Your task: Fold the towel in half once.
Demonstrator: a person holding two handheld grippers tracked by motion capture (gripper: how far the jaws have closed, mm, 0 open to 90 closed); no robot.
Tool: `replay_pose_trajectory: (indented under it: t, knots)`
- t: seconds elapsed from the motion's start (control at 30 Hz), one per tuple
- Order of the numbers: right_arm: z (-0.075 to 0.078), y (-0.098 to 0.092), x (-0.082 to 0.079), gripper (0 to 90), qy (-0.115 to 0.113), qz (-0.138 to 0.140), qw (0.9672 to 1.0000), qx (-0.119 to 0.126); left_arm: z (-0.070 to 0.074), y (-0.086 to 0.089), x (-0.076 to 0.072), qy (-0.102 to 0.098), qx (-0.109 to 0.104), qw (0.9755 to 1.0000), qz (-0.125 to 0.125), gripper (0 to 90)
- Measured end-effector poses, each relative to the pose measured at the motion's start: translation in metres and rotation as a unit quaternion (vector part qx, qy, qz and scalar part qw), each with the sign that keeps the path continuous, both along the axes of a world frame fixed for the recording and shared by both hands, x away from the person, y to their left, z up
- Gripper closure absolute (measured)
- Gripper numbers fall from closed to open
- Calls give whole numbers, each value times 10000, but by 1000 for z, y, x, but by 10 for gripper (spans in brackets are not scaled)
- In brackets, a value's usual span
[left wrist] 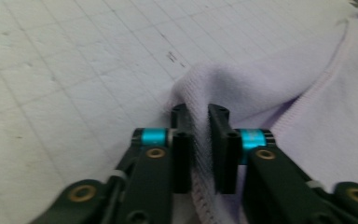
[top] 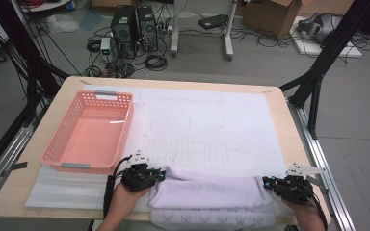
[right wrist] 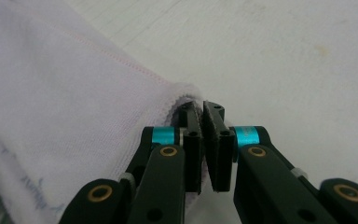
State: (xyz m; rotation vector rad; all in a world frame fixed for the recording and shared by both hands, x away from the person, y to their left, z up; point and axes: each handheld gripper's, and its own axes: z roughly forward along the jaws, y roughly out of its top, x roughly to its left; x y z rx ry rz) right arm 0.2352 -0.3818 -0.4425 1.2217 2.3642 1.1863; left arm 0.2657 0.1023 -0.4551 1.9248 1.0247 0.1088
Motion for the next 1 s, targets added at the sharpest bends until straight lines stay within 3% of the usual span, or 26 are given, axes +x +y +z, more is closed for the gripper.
replay_pose_trajectory:
  t: [0.1, 0.27, 0.37, 0.47, 0.6, 0.83, 1.0]
  knots:
    - [2, 0, -1, 871, -171, -128, 9998, 8, 1, 0, -1, -9, -119, 9999, 117, 845]
    - [6, -1, -3, 872, -331, -289, 9989, 170, 15, 1, 1, -353, -292, 9988, 162, 849]
    - [8, -1, 1, 873, -472, -384, 9979, 206, 24, 1, 11, -455, -352, 9980, 271, 850]
    - [11, -3, 10, 873, -581, -475, 9968, 292, 32, -2, 26, -532, -233, 9977, 354, 849]
    - [13, -5, 34, 872, -570, -555, 9963, 337, 41, -8, 50, -602, -93, 9971, 464, 848]
    - [23, -1, 83, 872, -563, -726, 9955, 222, 43, -6, 95, -535, -121, 9949, 843, 846]
    - [28, 7, 113, 872, -609, -791, 9950, 27, 42, -5, 113, -474, -193, 9926, 1103, 845]
